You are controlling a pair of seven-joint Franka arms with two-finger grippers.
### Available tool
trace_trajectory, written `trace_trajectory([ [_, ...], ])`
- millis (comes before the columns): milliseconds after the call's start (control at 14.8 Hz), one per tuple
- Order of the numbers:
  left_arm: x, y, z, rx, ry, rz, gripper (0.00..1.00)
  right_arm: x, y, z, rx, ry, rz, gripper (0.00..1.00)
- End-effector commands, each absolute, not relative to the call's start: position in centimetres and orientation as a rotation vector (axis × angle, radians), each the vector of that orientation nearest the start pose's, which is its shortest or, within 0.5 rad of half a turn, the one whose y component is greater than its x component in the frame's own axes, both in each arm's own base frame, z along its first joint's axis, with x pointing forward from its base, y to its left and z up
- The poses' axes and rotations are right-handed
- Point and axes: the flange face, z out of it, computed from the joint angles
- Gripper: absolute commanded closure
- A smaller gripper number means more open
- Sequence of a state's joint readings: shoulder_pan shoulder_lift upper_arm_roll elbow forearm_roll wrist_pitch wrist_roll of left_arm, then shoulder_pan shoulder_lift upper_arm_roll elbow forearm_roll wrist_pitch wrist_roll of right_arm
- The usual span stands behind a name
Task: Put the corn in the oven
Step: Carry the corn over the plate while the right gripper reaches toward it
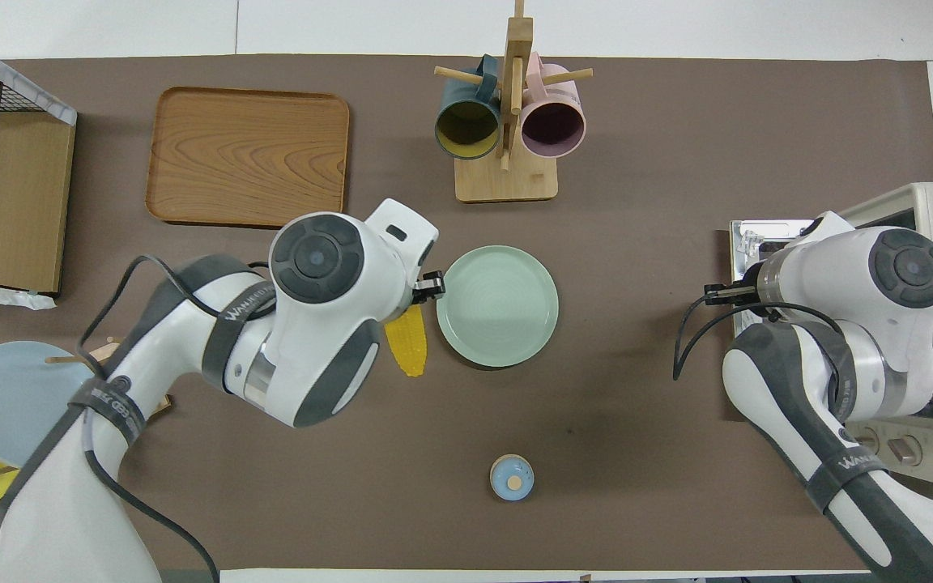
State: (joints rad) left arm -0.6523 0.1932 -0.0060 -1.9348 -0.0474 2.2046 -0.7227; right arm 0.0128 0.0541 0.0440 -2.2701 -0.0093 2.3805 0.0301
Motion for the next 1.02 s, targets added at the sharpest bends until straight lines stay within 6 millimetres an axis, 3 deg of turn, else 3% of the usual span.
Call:
trace_trajectory([
  [0, 45.5, -39.4, 39.5, -3.276, -0.197, -0.148, 1.0, 54.0, 5.2, 35.5, -3.122, -0.004, -0.07, 1.0],
  [135, 44.6, -41.7, 38.3, -3.305, -0.206, -0.191, 1.0, 55.1, 7.2, 36.9, -3.121, 0.066, -0.032, 1.0],
  [203, 44.2, -43.0, 37.5, -3.321, -0.201, -0.215, 1.0, 55.7, 7.3, 37.7, -3.121, 0.108, -0.029, 0.85],
  [271, 43.8, -44.3, 35.9, -3.334, -0.212, -0.233, 1.0, 56.1, 7.5, 37.9, -3.12, 0.11, -0.024, 0.41],
  [338, 43.5, -45.3, 34.4, -3.345, -0.223, -0.25, 1.0, 56.3, 8.2, 38.3, -3.12, 0.093, -0.026, 0.11],
  [406, 43.3, -46.0, 33.0, -3.352, -0.212, -0.261, 1.0, 56.5, 9.1, 38.6, -3.119, 0.065, -0.035, 0.11],
  [609, 43.0, -47.3, 31.1, -3.358, -0.184, -0.27, 1.0, 56.6, 9.2, 38.6, -3.121, 0.037, -0.034, 0.1],
  [744, 42.8, -47.6, 30.7, -3.368, -0.174, -0.289, 0.99, 56.8, 9.0, 39.1, -3.13, 0.001, -0.014, 0.04],
  [880, 42.8, -47.5, 30.7, -3.363, -0.169, -0.281, 0.29, 57.6, 9.7, 42.8, -3.14, -0.037, 0.097, 0.0],
  [947, 42.8, -47.5, 30.6, -3.36, -0.169, -0.279, 0.0, 58.4, 10.3, 44.6, -3.14, -0.052, 0.143, 0.0],
])
